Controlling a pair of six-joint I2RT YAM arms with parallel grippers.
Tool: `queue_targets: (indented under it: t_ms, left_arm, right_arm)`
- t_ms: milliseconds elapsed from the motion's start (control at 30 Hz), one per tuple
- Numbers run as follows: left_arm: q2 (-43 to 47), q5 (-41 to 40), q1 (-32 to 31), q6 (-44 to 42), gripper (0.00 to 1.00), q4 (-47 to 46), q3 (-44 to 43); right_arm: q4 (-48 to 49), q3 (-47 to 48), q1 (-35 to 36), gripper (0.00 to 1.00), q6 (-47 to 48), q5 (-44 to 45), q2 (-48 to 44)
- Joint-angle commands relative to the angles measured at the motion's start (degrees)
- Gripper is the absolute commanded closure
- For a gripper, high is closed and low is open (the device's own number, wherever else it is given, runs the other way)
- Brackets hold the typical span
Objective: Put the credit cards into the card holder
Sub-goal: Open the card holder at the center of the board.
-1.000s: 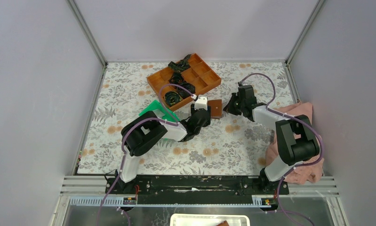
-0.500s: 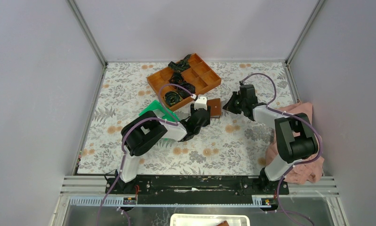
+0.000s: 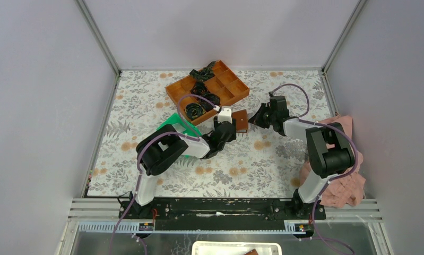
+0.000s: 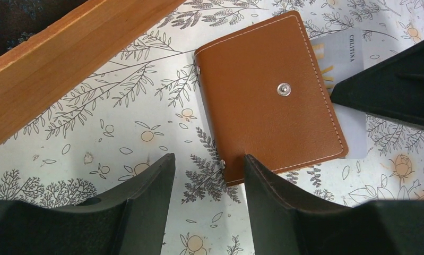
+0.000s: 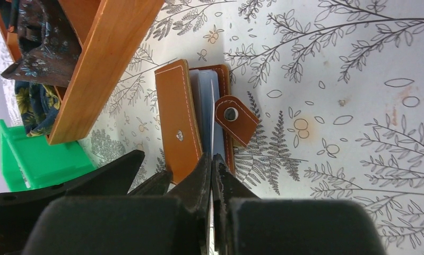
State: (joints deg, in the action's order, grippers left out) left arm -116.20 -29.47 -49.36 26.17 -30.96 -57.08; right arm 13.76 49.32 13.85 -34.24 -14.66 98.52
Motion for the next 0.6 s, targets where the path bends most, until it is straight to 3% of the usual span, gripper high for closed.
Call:
queue_targets:
  t_ms: [0, 567]
  left_arm:
    - [-0.4, 1.4, 0.7, 0.5, 0.43, -1.6, 1.2]
    - [4.0, -1.0, 2.4, 5.6, 0.42, -2.6, 5.3]
  right_arm:
    - [5.4, -0.3, -0.2, 1.0, -1.9, -3.5, 1.7]
    - [14.6, -1.2, -0.3, 1.0, -4.7, -11.8, 5.3]
